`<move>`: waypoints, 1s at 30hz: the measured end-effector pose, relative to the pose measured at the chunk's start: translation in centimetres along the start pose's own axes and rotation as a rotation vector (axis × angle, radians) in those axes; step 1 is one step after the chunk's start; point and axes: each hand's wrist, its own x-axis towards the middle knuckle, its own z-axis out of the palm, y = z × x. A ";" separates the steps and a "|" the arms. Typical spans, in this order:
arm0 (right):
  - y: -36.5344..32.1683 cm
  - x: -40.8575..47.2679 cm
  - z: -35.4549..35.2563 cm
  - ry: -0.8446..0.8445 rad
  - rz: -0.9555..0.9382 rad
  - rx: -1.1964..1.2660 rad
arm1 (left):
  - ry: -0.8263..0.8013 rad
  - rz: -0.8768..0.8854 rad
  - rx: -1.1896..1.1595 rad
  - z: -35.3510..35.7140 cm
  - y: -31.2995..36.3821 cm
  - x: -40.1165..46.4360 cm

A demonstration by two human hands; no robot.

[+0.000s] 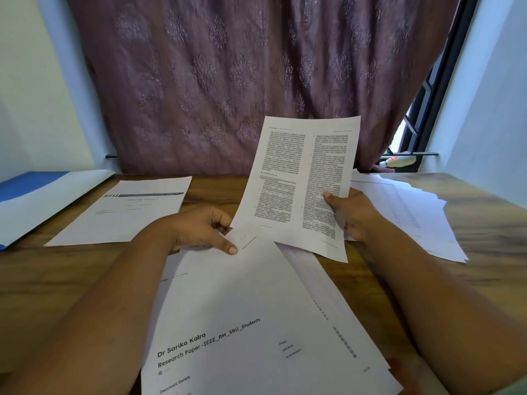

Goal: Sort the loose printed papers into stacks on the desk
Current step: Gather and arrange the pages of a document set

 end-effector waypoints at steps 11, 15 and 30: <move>-0.9 -0.4 -0.9 -0.070 -0.062 -0.113 | 0.178 0.169 -0.292 -1.3 0.9 -1.0; -1.4 -0.7 -1.1 -0.268 -0.029 -0.075 | 0.307 0.233 -0.397 -1.9 0.7 -0.8; -1.5 -4.5 1.2 -1.076 0.267 -0.501 | 0.423 0.140 -0.159 -0.3 -0.4 1.2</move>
